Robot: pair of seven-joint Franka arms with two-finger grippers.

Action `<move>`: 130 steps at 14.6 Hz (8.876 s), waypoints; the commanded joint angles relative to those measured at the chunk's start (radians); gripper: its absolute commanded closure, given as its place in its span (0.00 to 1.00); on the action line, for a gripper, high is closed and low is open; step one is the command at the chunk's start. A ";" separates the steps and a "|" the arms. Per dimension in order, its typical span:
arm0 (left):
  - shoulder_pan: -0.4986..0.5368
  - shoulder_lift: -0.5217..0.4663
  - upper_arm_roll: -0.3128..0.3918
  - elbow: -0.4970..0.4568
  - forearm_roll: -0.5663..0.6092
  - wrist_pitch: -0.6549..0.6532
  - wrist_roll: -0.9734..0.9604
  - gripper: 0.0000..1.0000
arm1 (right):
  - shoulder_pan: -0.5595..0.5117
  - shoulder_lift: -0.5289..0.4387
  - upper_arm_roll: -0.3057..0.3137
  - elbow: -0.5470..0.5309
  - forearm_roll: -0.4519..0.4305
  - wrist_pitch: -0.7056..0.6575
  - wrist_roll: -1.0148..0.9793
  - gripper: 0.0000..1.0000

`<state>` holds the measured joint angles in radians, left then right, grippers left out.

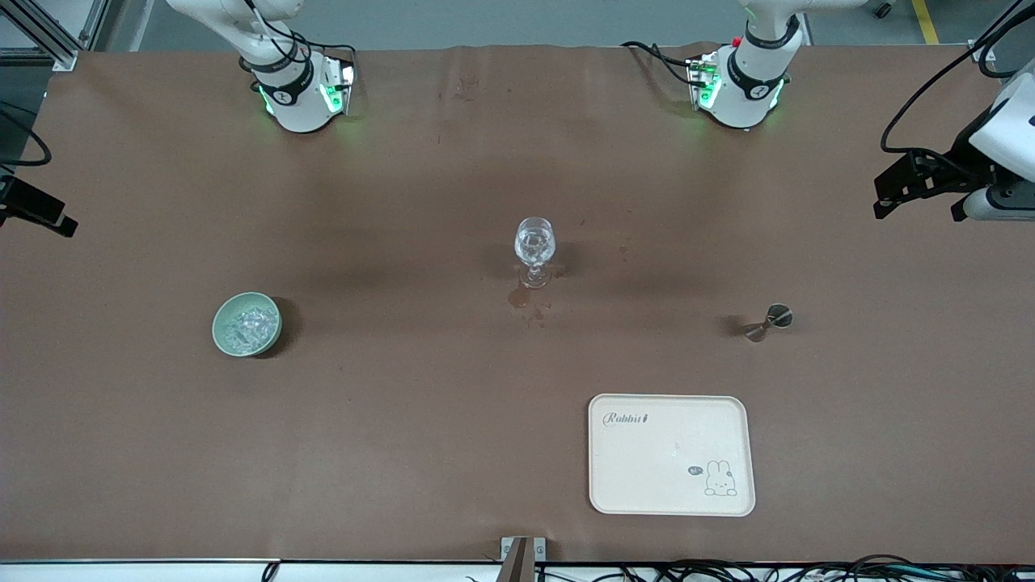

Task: Pour wine and add ice with both arms
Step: 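Reach the right gripper to the green bowl while the left gripper reaches the jigger, then grasp an ice cube with the right gripper while the left gripper grasps the jigger, then carry the jigger toward the glass with the left gripper while the right gripper lifts ice, then tilt the silver jigger over the wine glass with the left gripper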

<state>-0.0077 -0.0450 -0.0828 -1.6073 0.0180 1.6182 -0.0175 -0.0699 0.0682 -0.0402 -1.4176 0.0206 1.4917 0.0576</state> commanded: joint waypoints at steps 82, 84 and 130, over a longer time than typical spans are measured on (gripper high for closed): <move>-0.050 0.416 -0.241 -0.128 -0.738 0.190 -1.128 0.99 | -0.007 0.035 0.036 -0.419 -0.004 0.443 -0.117 1.00; -0.098 0.407 -0.241 -0.129 -0.702 0.216 -1.205 0.99 | -0.027 0.019 0.036 -0.321 -0.004 0.327 -0.114 1.00; -0.552 0.461 -0.242 -0.014 0.303 0.270 -2.099 0.99 | -0.022 0.018 0.037 -0.027 -0.002 0.030 -0.004 0.99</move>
<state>-0.5505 0.4133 -0.3327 -1.6425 0.2892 1.9195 -2.1076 -0.0888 0.0938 -0.0099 -1.4358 0.0188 1.5238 0.0356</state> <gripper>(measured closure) 0.784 0.744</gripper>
